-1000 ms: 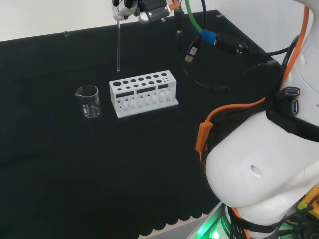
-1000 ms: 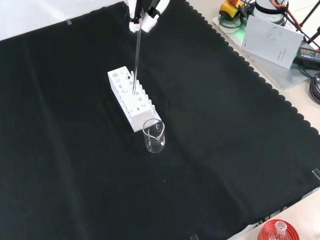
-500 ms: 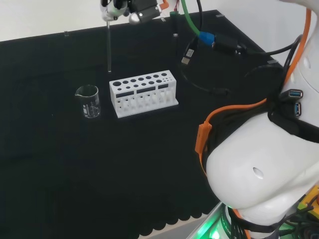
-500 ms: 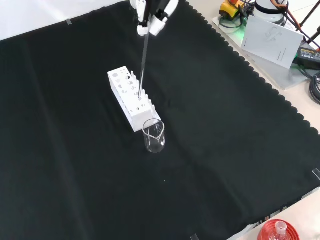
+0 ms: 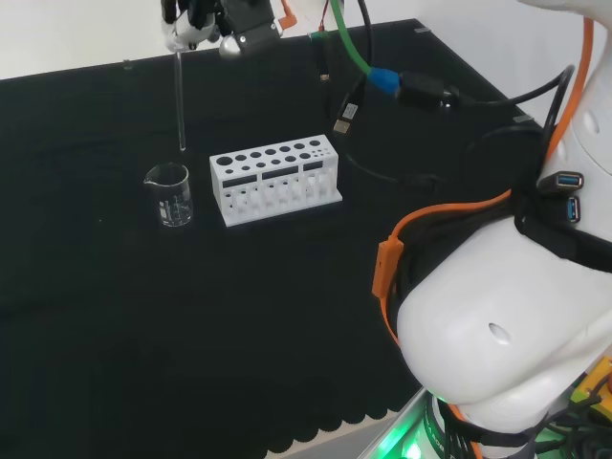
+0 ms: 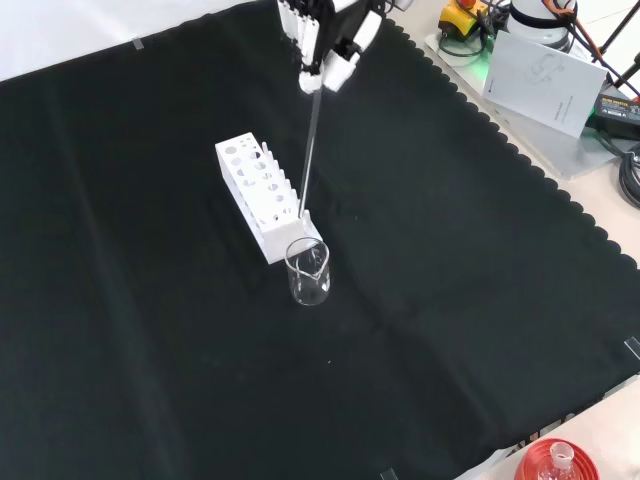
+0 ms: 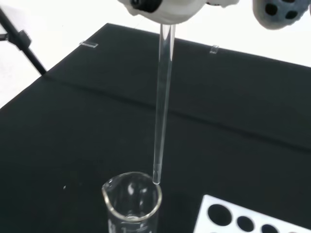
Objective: Stir in the beaker to the left of the white test tube rack with the glass rod.
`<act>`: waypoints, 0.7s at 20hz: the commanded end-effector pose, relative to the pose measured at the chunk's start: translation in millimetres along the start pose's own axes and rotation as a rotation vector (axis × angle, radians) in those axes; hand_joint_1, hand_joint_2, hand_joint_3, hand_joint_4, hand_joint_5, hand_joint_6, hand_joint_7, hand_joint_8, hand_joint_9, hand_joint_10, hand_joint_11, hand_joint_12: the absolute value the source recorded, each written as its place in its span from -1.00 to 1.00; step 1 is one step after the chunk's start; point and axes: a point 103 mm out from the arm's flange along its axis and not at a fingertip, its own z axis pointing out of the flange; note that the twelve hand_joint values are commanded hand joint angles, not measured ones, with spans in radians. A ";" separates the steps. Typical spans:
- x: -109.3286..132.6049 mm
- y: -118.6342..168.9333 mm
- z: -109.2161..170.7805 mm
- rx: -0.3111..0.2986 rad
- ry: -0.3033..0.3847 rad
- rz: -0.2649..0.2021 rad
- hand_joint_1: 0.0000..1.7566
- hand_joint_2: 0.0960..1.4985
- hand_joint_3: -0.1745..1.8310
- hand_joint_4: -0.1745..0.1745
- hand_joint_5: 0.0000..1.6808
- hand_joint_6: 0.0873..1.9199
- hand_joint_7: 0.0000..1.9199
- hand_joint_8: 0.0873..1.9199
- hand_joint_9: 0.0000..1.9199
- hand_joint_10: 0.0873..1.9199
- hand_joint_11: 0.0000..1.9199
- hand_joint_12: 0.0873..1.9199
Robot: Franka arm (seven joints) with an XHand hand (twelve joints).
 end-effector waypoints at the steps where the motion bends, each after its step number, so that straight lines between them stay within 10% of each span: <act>1: 25.9 5.1 18.3 0.027 0.011 -0.039 0.52 0.32 -1.00 -1.00 0.69 -0.98 0.68 -1.00 0.77 -0.78 0.72 -0.65; 14: 56.2 24.2 34.1 0.061 0.022 -0.069 0.52 0.32 -1.00 -1.00 0.69 -0.99 0.69 -1.00 0.77 -0.79 0.72 -0.65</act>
